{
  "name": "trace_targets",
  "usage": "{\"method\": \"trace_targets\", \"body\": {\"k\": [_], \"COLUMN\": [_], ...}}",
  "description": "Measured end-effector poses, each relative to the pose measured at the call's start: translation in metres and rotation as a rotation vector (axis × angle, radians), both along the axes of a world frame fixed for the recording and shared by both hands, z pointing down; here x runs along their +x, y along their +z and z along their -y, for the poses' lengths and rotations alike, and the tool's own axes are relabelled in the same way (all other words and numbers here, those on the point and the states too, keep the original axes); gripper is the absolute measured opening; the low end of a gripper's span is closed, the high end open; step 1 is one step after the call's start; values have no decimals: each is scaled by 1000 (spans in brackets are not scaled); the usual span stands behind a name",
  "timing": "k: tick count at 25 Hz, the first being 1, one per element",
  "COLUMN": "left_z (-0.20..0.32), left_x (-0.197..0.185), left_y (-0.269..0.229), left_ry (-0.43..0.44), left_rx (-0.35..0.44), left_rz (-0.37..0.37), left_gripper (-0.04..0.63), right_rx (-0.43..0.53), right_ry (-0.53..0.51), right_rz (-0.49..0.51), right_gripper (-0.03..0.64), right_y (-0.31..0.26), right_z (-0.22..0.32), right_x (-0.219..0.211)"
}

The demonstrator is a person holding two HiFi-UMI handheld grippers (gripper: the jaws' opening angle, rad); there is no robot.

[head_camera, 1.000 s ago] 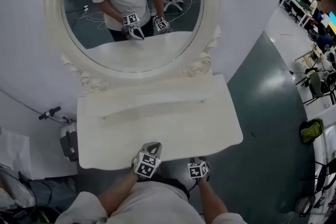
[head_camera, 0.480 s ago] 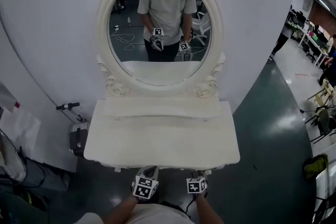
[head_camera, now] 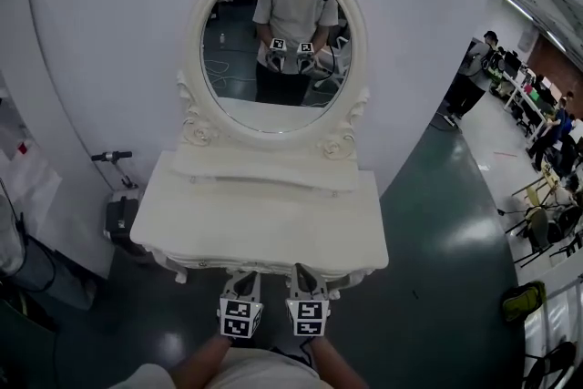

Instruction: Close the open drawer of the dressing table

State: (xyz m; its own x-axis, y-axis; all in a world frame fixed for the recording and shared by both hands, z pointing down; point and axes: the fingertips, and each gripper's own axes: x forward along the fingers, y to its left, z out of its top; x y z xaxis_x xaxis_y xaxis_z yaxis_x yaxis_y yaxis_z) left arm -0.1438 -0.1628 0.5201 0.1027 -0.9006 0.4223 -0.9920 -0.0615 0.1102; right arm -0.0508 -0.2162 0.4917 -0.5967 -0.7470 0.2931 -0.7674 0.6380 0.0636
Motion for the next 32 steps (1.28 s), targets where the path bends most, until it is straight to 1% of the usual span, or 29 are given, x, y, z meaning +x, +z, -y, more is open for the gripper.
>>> {"method": "trace_targets", "body": {"k": [2, 6, 10, 14, 18, 21, 24, 27, 30, 32], "left_z": [-6, -28, -36, -44, -37, -33, -29, -25, -20, -19], "left_x": [4, 12, 17, 26, 51, 65, 77, 83, 74, 73], "left_y": [-12, -29, -41, -43, -34, -36, -40, -40, -45, -46], "left_ry": [0, 5, 5, 27, 75, 116, 144, 168, 196, 209], "left_rx": [28, 69, 119, 113, 98, 103, 109, 112, 123, 122], "left_rz": [12, 40, 50, 61, 41, 37, 16, 10, 40, 43], "left_gripper": [8, 8, 8, 8, 8, 8, 8, 8, 8, 8], "right_rx": [38, 80, 135, 122, 107, 97, 117, 124, 119, 124], "right_ry": [-6, -3, -15, -4, 19, 51, 67, 73, 80, 78], "right_rz": [30, 93, 80, 89, 57, 48, 38, 33, 50, 52], "right_gripper": [15, 15, 15, 15, 15, 15, 15, 15, 15, 15], "right_y": [-20, -48, -66, -65, -51, -50, -58, -62, -64, -66], "right_z": [-10, -38, -56, -68, -64, -65, -68, -70, -70, -70], "right_x": [2, 9, 11, 18, 38, 52, 61, 61, 48, 43]}}
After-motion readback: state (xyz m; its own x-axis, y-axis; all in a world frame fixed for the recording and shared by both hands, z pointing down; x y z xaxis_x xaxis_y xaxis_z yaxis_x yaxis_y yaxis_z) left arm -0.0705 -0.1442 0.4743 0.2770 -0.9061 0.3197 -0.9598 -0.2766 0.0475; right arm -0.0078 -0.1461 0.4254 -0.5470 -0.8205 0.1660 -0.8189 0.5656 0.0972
